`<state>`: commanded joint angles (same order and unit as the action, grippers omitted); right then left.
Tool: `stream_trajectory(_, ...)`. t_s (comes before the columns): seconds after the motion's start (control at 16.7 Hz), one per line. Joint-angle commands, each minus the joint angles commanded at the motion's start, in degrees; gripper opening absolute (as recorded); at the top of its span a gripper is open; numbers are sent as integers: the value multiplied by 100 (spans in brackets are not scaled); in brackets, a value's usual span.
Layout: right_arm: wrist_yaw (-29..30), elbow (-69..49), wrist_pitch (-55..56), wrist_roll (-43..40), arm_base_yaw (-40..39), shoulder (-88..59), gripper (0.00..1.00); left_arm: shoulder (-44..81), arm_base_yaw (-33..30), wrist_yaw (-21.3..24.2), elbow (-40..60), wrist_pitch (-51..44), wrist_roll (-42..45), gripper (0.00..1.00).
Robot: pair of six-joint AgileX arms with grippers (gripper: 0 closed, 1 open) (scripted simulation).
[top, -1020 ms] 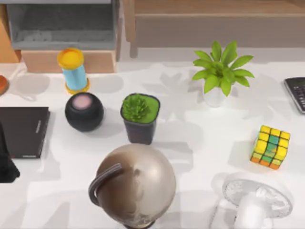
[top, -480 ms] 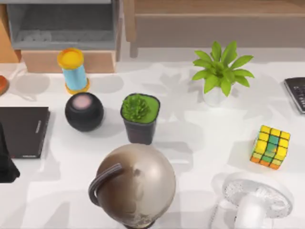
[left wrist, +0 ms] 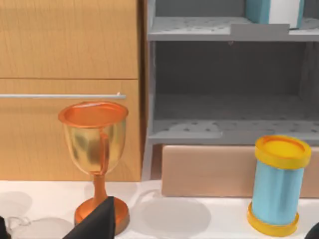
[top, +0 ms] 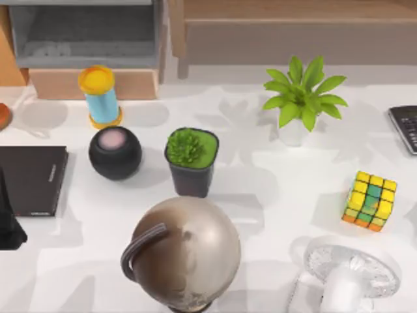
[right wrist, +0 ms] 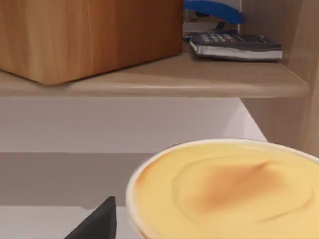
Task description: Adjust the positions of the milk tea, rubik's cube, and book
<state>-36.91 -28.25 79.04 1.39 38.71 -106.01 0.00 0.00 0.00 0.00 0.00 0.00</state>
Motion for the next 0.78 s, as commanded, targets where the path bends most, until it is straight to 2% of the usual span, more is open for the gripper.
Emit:
stream_trajectory(0.48, -8, -286, -186, -80, -78, 112, 100, 0, 0, 0, 0, 0, 0, 100)
stream_trajectory(0.78, 78, -1348, -1563, -241, -492, 360, 100, 0, 0, 0, 0, 0, 0, 100)
